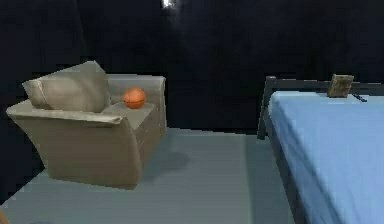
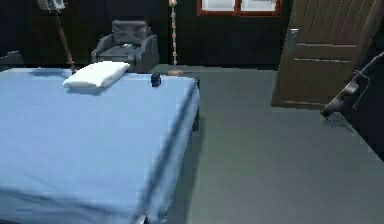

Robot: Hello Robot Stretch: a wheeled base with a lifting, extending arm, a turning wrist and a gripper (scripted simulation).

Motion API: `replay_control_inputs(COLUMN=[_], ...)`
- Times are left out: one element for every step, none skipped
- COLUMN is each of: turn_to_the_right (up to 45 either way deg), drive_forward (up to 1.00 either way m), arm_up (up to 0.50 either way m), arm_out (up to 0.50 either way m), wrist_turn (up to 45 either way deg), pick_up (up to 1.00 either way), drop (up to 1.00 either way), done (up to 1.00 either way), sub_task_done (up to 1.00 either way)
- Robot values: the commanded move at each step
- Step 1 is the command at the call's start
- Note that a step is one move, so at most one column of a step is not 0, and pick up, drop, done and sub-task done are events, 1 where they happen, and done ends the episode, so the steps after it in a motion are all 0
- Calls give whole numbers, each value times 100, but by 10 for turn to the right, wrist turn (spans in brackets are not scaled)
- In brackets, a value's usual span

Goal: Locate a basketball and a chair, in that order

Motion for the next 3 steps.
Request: replay_control_inputs(turn_to_the_right=[0,30,0], drive_forward=[100,0,35], arm_up=[0,0,0], arm_out=[0,0,0], wrist_turn=[0,0,0], pick_up=[0,0,0], drop=[0,0,0], done=[0,0,0], sub_task_done=[0,0,0])
